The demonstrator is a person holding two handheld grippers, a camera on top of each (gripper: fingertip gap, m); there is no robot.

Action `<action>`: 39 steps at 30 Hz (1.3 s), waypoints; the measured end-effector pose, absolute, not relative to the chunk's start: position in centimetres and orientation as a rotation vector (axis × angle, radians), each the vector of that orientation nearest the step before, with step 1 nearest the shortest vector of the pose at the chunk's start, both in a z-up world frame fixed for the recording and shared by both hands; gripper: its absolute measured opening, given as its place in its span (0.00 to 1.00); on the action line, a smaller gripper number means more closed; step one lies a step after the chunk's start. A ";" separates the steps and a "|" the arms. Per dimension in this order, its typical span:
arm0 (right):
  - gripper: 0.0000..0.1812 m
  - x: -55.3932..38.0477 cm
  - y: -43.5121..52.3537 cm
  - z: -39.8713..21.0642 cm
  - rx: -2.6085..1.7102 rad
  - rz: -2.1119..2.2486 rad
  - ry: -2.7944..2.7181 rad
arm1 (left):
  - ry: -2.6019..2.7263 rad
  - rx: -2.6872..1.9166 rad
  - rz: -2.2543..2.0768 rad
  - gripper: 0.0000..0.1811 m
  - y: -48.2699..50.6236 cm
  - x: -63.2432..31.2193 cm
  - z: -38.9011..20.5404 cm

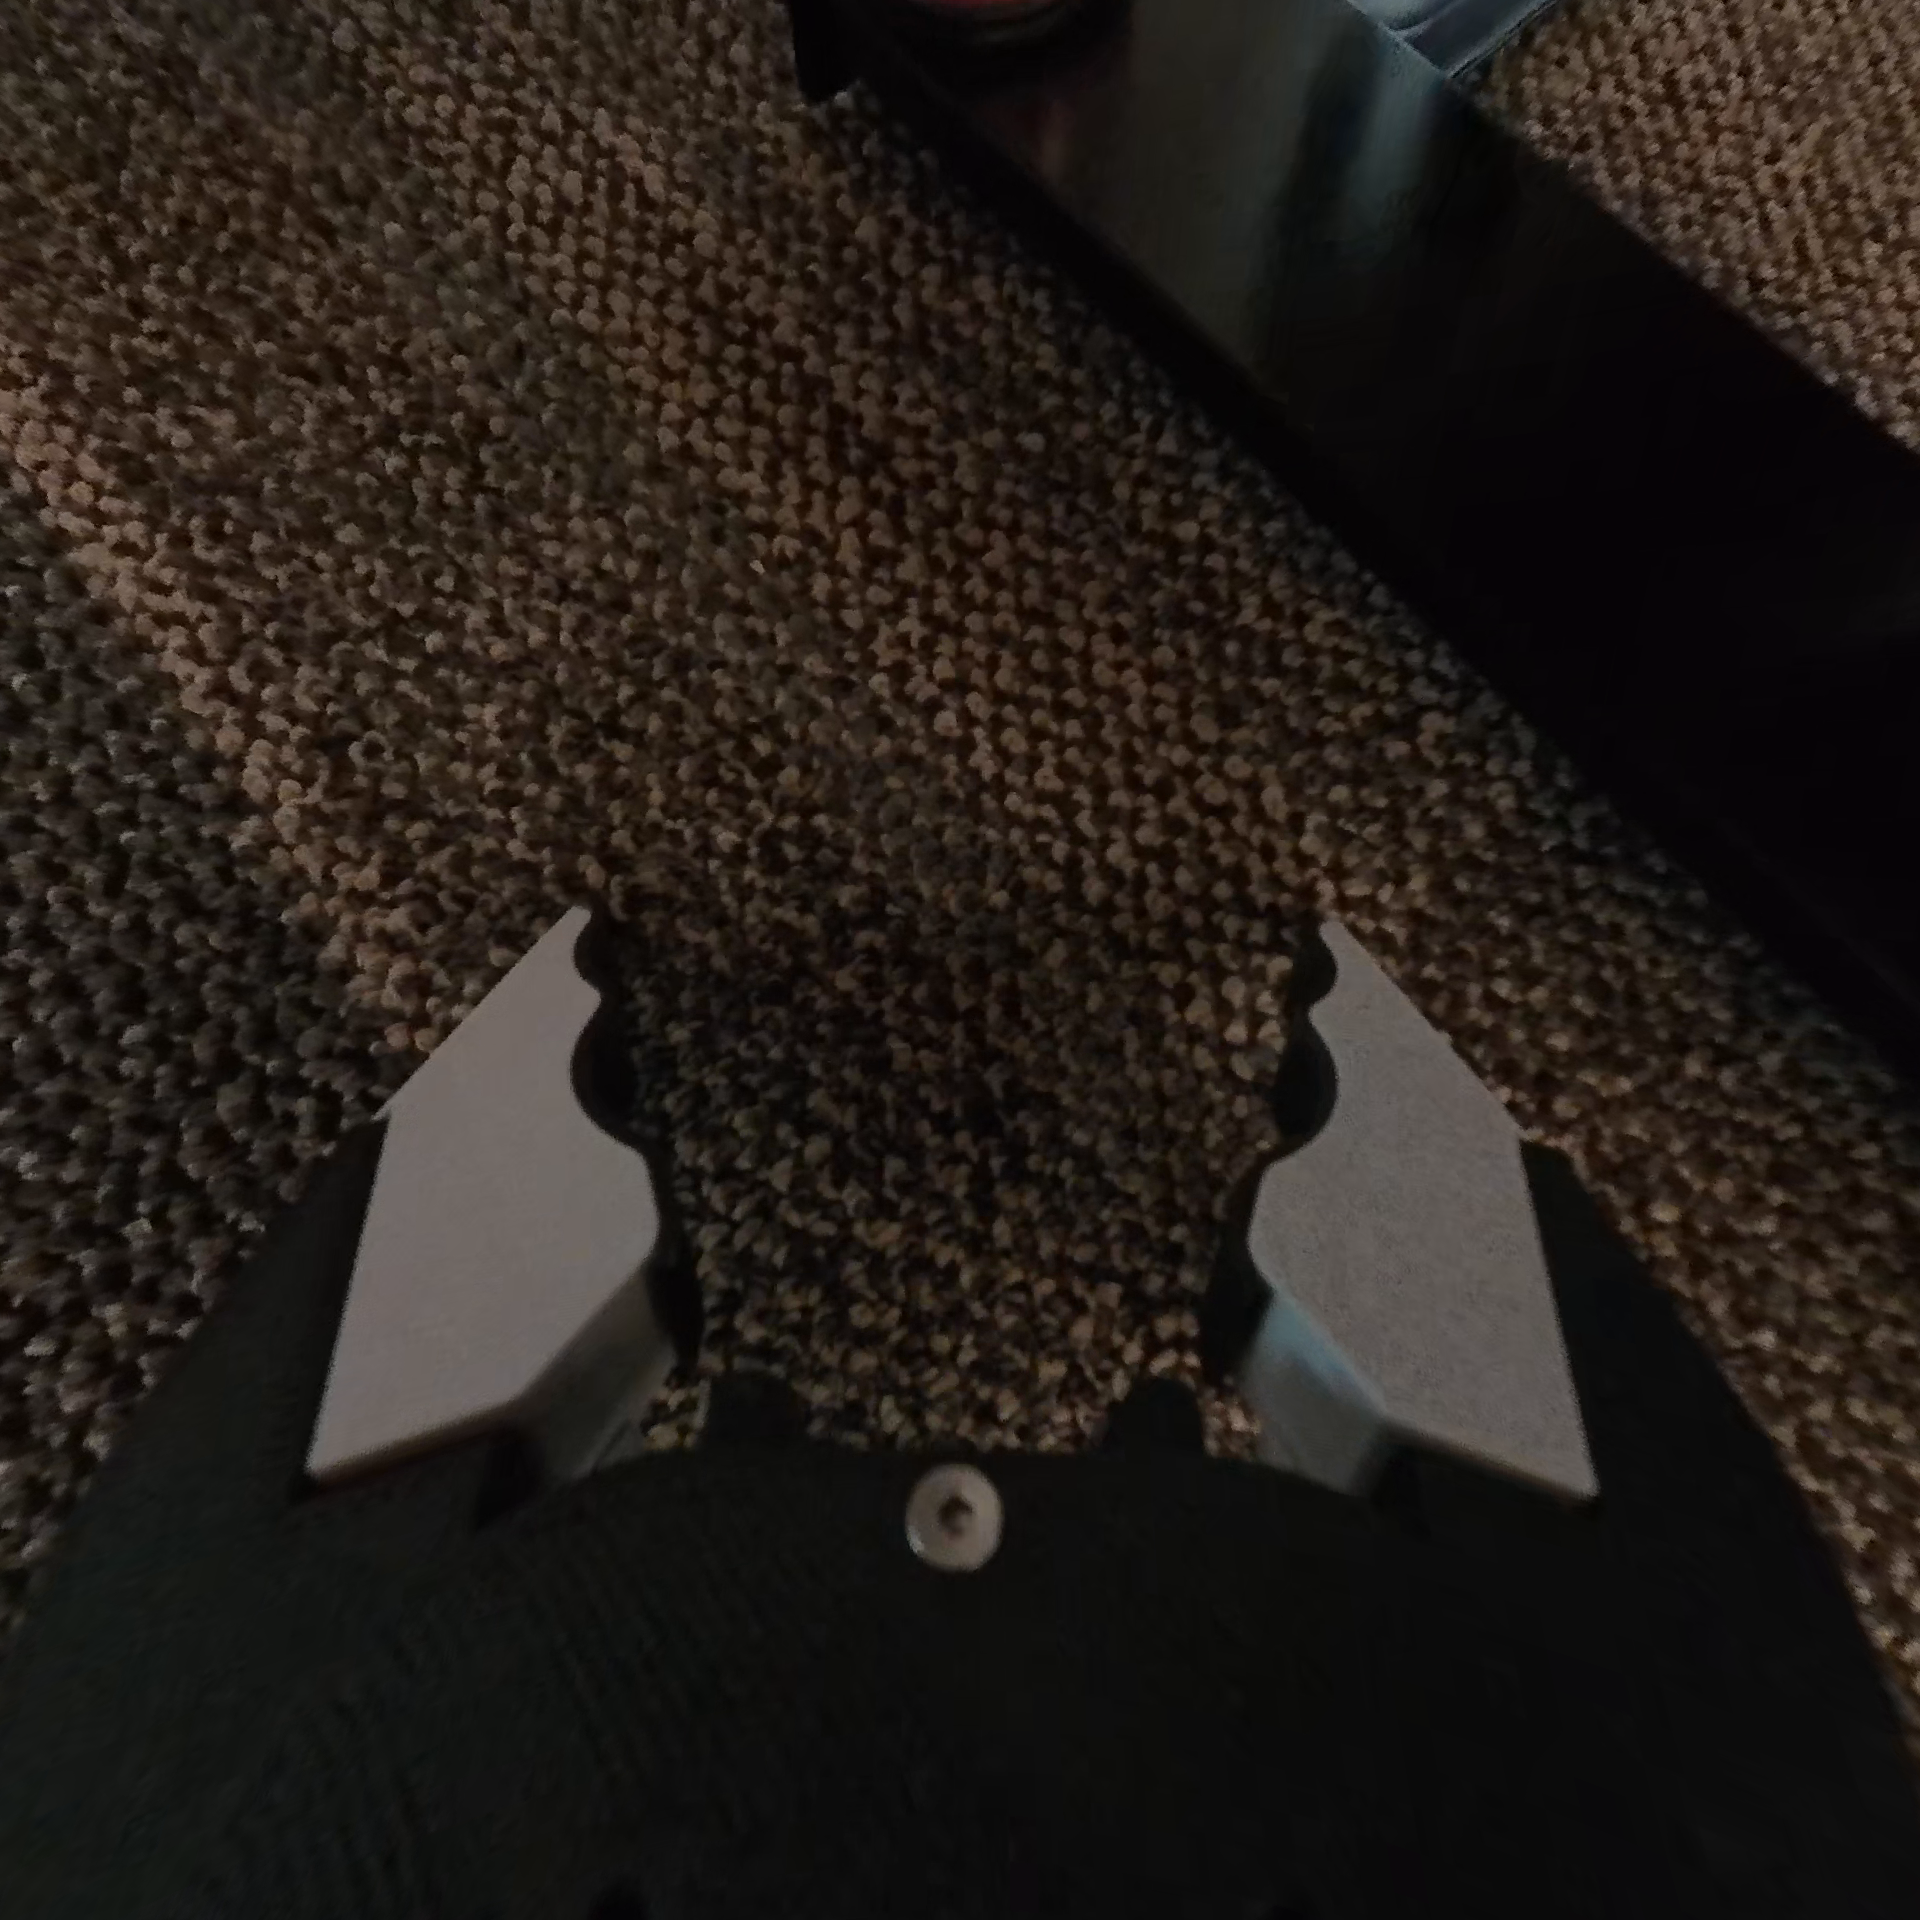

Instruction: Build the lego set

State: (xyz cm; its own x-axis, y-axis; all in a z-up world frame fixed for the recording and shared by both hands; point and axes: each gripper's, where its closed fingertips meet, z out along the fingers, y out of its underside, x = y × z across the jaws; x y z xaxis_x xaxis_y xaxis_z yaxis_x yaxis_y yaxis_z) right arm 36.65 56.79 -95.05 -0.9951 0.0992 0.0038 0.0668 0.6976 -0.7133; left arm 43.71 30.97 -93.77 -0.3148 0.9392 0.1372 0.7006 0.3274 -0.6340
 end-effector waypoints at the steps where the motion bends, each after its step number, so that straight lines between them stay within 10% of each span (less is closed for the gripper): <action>1: 0.70 36.7 56.8 -95.0 -0.140 1.197 -2.856 | -2.116 -1.446 0.651 0.04 30.9 44.0 -94.2; 39: 0.70 36.6 56.8 -95.1 -0.139 1.197 -2.856 | -2.088 -1.285 0.690 0.04 30.7 43.8 -94.5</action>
